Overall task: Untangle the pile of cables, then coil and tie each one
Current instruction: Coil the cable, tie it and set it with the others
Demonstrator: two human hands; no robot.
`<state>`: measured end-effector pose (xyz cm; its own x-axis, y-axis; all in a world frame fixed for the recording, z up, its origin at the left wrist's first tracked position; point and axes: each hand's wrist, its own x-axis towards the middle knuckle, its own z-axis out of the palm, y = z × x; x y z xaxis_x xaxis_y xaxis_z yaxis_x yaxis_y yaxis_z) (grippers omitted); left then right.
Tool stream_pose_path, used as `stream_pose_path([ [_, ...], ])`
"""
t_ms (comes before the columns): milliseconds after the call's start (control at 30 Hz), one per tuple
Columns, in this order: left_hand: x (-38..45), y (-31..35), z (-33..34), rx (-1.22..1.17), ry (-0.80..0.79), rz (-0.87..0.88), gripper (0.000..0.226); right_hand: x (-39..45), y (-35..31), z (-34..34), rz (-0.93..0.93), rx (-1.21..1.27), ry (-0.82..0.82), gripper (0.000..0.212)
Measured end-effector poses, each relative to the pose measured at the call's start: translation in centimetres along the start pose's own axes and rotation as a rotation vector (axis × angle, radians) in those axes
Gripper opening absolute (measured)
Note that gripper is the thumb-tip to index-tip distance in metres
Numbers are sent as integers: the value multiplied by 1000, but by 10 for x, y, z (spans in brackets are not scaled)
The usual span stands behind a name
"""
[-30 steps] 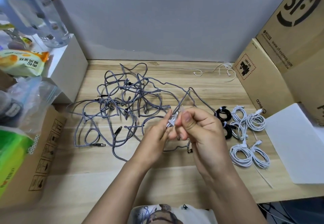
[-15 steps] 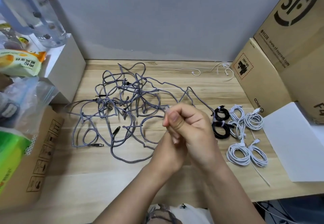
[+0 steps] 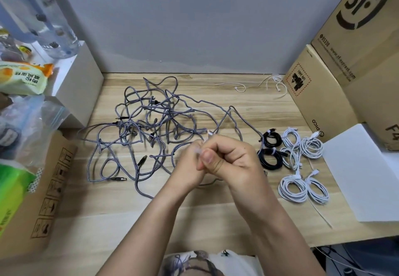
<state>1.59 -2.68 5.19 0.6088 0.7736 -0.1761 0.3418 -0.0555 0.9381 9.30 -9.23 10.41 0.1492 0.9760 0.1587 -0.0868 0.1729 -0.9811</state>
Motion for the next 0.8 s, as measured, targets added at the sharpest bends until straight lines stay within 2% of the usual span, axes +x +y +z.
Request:
stream_pose_path([
  [67, 1, 3, -2, -169, 10, -48, 9, -2, -4, -5, -21, 52, 2, 19],
  [100, 0, 6, -4, -240, -20, -90, 12, -3, -6, -7, -36, 106, 7, 19],
  [167, -3, 11, -8, -332, -144, -142, 37, -5, -10, -13, -58, 273, 24, 17],
  [233, -3, 11, -11, -425, -250, -180, 49, -2, -14, -17, -89, 391, 34, 17],
  [267, -4, 12, -13, -486, -278, -201, 46, 0, -15, -20, -109, 433, 42, 18],
  [367, -5, 15, -17, -648, -302, -225, 20, 3, -14, -30, -169, 530, 92, 21],
  [433, -6, 16, -20, -746, -286, -236, 13, 3, -12, -34, -178, 546, 117, 23],
  [600, -10, 25, -20, -775, -351, -205, 32, 4, 0, -23, -123, 505, 168, 22],
  [667, -13, 28, -15, -728, -319, -206, 38, 3, 3, -17, -131, 480, 163, 19],
  [800, -15, 27, -4, -668, -250, -199, 33, 0, 0, -12, -127, 416, 169, 18],
])
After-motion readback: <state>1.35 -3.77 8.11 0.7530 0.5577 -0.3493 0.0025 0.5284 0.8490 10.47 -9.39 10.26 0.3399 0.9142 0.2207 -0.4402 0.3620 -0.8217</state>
